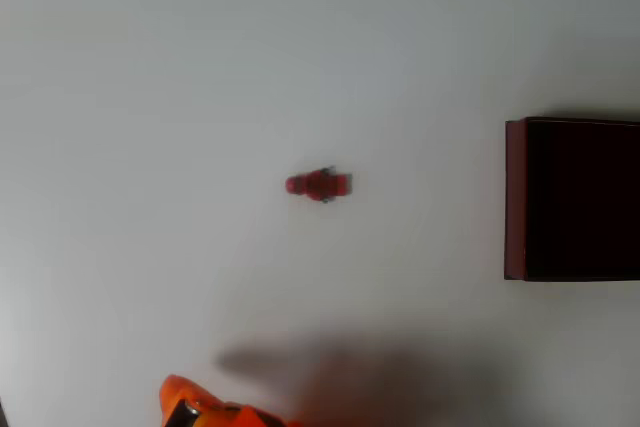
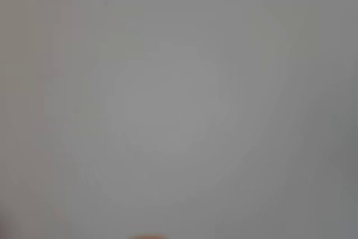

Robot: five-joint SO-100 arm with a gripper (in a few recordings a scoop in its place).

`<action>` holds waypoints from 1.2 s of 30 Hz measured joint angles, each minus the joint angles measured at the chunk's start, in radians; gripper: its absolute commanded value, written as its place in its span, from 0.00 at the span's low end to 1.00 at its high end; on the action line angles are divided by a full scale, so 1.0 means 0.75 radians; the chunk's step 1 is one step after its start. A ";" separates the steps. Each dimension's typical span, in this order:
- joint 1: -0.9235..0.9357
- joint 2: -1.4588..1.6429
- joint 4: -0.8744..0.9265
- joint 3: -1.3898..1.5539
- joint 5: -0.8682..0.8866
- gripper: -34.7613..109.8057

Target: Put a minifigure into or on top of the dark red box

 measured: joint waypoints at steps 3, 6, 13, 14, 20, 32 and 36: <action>0.000 0.000 0.000 0.000 0.000 0.24; 0.000 0.000 0.000 0.000 0.000 0.24; 0.000 0.000 0.000 0.000 0.000 0.24; 0.000 0.000 0.000 0.000 0.000 0.24; 0.000 0.000 0.000 0.000 0.000 0.25; 0.031 -0.002 0.004 0.002 0.147 0.29; 0.205 -0.004 0.004 0.002 0.192 0.31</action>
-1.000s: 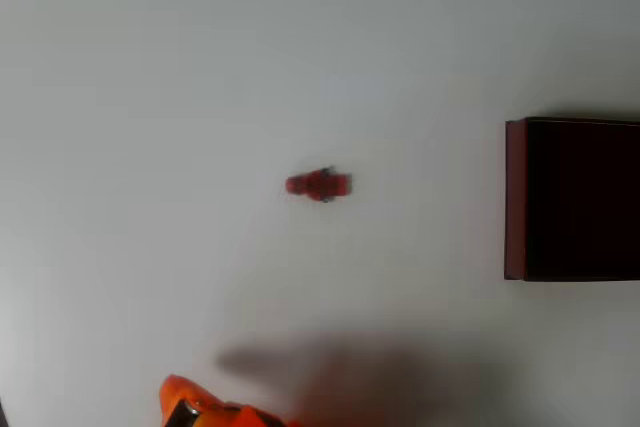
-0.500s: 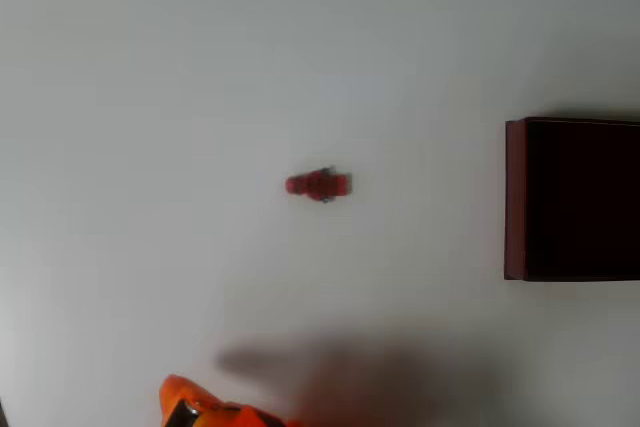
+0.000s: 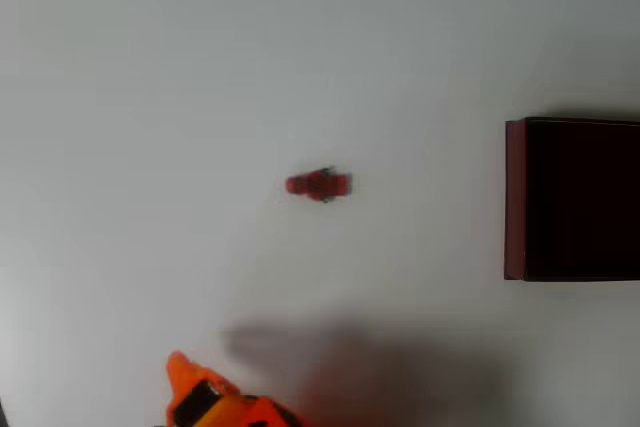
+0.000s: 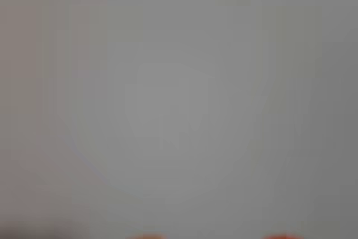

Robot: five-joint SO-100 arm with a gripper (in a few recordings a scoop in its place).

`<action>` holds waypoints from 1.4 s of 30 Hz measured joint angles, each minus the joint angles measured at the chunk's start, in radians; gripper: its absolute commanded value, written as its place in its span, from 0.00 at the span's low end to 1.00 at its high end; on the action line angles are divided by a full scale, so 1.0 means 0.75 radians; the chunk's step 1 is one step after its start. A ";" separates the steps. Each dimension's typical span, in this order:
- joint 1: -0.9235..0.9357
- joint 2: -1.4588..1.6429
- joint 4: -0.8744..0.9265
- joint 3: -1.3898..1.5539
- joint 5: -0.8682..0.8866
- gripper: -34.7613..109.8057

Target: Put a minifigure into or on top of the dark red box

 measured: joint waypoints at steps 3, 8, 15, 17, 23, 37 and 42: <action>0.080 0.002 0.002 -0.002 -0.002 0.33; 0.198 0.000 0.041 -0.100 -0.014 0.35; 0.329 -0.350 0.016 -0.399 -0.035 0.35; 0.372 -0.560 0.014 -0.505 -0.055 0.37; 0.560 -0.847 0.006 -0.687 -0.082 0.39; 0.900 -1.518 -0.076 -1.029 -0.256 0.36; 0.957 -1.620 -0.168 -1.031 -0.292 0.36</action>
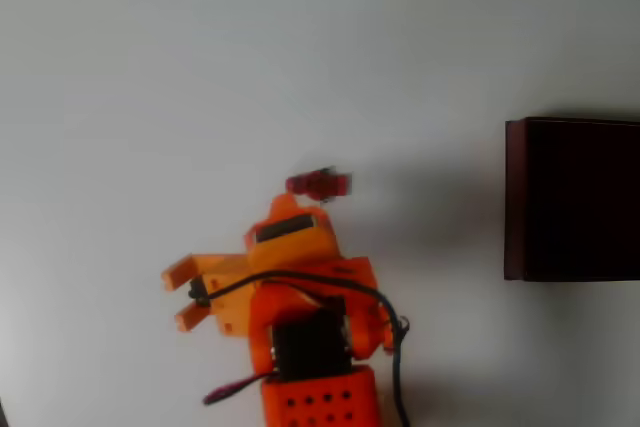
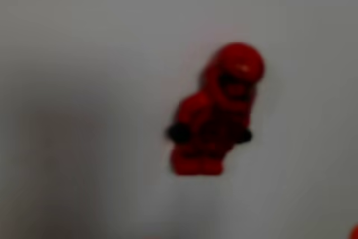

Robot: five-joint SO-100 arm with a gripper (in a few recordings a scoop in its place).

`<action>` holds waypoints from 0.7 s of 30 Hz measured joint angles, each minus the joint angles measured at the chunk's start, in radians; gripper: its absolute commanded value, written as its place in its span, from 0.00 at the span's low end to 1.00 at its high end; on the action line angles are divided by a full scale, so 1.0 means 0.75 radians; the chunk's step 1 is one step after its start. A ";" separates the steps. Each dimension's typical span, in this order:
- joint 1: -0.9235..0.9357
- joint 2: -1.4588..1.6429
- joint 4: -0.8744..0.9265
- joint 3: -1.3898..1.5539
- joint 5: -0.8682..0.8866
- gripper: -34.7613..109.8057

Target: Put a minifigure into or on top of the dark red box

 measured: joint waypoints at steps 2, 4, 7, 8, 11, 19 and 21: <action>0.043 -0.078 -0.008 -0.006 -0.010 0.36; 0.067 -0.143 -0.010 -0.043 -0.010 0.35; 0.090 -0.239 -0.010 -0.084 0.000 0.35; 0.100 -0.266 -0.016 -0.094 0.006 0.36; 0.125 -0.317 -0.022 -0.133 0.037 0.36; 0.141 -0.460 -0.043 -0.213 0.110 0.38; 0.141 -0.524 -0.076 -0.239 0.119 0.39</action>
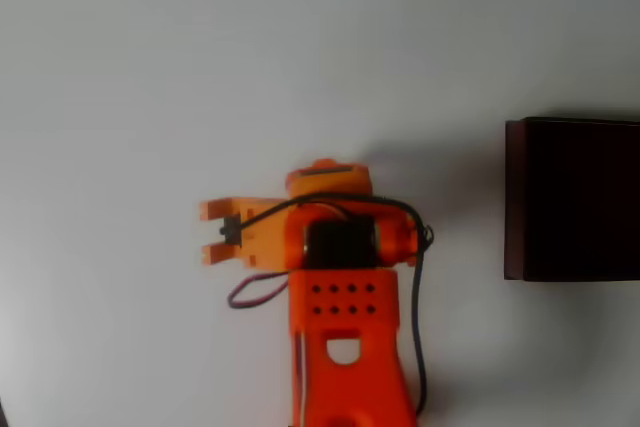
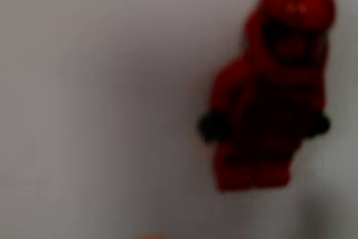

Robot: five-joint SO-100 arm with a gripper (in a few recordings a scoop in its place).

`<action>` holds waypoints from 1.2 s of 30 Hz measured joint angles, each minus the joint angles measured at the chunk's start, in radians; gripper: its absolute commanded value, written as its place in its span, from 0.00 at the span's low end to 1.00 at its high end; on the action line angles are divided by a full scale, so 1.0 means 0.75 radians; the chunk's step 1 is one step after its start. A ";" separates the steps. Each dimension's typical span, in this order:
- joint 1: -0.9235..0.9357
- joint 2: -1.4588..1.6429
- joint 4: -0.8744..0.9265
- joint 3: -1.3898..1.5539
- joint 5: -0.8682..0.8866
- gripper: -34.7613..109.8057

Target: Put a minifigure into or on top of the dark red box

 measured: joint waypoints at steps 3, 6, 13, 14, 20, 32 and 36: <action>0.000 -0.102 0.006 -0.055 0.004 0.39; -0.016 -0.151 -0.008 -0.072 0.025 0.38; -0.010 -0.184 -0.012 -0.074 0.029 0.38; -0.008 -0.182 -0.012 -0.076 0.029 0.38; 0.010 -0.247 -0.039 -0.112 0.027 0.37; 0.035 -0.303 -0.067 -0.127 0.027 0.37; 0.047 -0.323 -0.100 -0.141 0.025 0.36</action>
